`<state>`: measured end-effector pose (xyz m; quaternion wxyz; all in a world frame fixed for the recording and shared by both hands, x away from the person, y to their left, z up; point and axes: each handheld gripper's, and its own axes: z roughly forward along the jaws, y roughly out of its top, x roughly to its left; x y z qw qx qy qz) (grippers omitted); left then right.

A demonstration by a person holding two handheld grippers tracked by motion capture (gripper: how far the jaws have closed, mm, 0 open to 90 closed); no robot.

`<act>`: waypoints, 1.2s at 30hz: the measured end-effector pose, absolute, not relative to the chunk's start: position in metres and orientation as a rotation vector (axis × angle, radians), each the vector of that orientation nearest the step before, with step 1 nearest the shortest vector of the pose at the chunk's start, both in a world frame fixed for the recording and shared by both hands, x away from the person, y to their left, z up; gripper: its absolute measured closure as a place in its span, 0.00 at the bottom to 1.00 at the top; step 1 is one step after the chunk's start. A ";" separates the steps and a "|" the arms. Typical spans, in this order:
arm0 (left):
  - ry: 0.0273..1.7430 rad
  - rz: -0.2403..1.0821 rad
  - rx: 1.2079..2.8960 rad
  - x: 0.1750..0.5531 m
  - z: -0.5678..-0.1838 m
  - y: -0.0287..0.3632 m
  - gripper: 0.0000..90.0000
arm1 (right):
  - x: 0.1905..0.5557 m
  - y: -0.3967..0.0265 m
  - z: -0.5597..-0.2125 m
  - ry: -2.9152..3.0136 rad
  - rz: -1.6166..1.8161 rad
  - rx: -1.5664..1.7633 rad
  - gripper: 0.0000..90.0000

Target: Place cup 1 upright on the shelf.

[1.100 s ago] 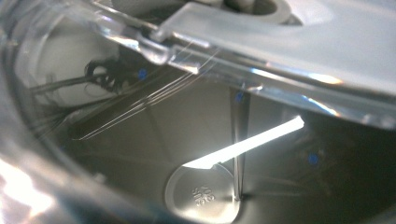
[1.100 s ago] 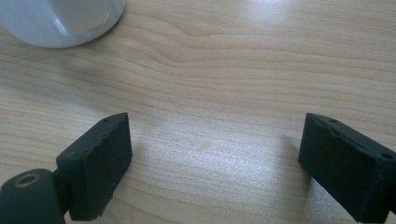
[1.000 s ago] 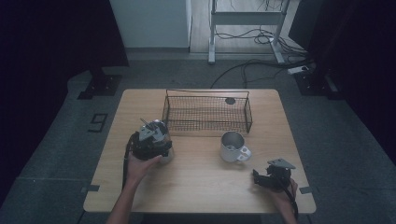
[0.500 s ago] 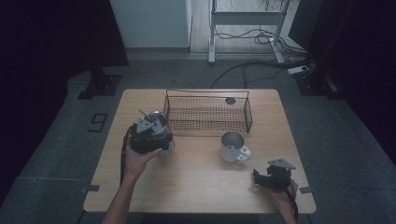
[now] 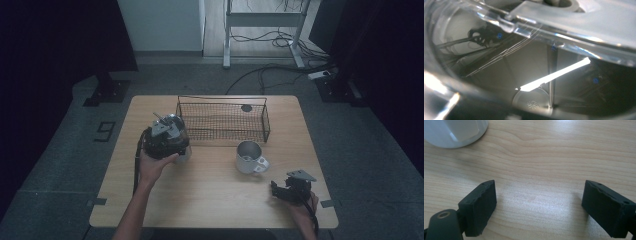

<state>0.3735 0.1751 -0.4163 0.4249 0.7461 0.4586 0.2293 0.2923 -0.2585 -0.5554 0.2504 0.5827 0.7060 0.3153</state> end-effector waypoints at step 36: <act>1.124 0.553 1.828 0.417 -0.389 0.150 0.05 | 0.295 -0.260 -0.555 1.924 0.859 1.580 0.14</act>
